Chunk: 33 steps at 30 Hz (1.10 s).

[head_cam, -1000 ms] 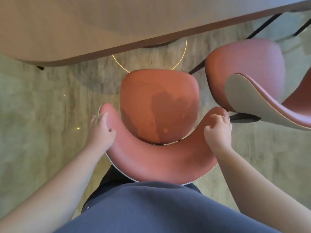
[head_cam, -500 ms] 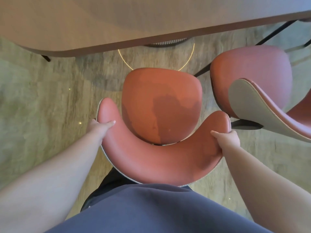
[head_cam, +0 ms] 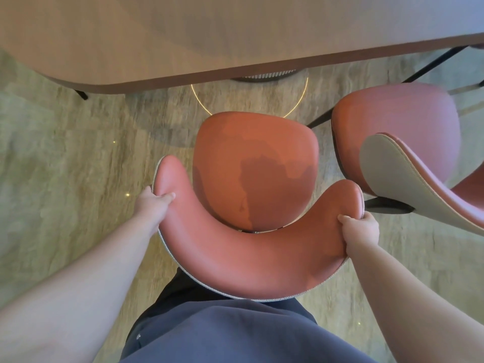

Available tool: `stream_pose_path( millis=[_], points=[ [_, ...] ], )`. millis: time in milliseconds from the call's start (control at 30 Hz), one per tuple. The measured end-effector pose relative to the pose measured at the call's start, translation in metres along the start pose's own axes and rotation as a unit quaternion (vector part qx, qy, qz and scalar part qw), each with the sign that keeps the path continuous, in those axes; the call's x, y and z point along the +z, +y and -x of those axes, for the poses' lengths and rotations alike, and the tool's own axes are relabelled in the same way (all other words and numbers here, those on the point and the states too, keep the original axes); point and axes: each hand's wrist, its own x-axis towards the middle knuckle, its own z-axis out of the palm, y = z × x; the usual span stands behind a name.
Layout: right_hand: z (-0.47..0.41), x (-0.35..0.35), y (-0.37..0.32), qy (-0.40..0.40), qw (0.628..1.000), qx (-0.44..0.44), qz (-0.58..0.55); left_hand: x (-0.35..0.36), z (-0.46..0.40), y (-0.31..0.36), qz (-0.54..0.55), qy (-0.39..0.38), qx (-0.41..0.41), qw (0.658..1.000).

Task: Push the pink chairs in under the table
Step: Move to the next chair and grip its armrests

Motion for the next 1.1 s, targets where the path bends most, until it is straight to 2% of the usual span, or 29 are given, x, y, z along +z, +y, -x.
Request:
stream_pose_path(
  millis=[400, 1100],
  points=[
    [-0.022, 0.019, -0.088, -0.011, 0.995, -0.098, 0.029, -0.012, -0.036, 0.039, 0.034, 0.030, 0.021, 0.999],
    [-0.056, 0.077, -0.250, -0.027, 0.981, -0.177, 0.077, -0.030, -0.113, 0.131, 0.087, 0.056, 0.030, 0.994]
  ],
)
